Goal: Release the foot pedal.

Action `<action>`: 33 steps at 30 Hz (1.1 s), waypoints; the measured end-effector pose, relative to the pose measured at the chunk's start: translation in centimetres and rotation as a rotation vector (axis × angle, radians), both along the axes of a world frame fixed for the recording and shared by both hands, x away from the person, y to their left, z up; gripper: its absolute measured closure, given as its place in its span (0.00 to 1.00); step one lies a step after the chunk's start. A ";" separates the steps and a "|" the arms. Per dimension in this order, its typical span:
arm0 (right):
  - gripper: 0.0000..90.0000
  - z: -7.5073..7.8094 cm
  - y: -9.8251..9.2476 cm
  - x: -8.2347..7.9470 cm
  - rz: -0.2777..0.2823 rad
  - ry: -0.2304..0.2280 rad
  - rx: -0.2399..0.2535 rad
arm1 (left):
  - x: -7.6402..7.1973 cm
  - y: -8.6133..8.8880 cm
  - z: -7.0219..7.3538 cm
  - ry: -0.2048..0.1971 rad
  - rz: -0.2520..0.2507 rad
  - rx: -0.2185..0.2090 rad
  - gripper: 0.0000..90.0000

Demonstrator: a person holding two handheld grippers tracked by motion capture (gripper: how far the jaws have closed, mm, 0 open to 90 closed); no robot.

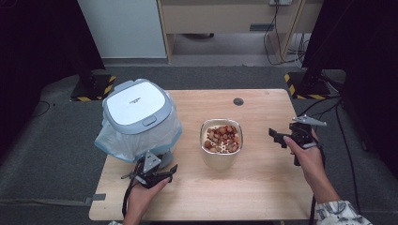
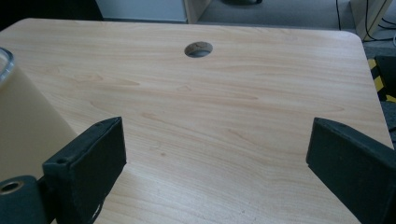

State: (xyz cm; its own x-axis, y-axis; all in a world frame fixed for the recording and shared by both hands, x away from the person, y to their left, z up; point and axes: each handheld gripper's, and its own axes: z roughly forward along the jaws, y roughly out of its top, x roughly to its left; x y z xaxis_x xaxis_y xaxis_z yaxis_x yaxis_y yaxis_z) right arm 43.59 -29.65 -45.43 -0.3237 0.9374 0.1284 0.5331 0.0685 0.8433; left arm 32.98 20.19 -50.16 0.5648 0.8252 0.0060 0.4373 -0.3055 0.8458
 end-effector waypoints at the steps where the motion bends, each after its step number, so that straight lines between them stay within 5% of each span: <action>1: 0.06 -0.5 -0.1 -0.1 -0.008 0.012 0.004 | 0.0 0.0 0.0 0.001 -0.001 0.003 0.29; 11: 0.05 -2.9 -0.3 -0.8 -0.066 0.051 -0.011 | 0.0 0.0 0.0 0.003 -0.002 0.001 0.28; 16: 0.05 -4.1 -0.1 -1.0 -0.091 0.120 -0.055 | 0.0 0.0 0.0 0.005 -0.004 0.002 0.28; 33: 0.05 -6.8 1.0 -1.6 -0.070 0.213 -0.081 | 0.0 0.0 0.0 0.002 -0.007 0.006 0.28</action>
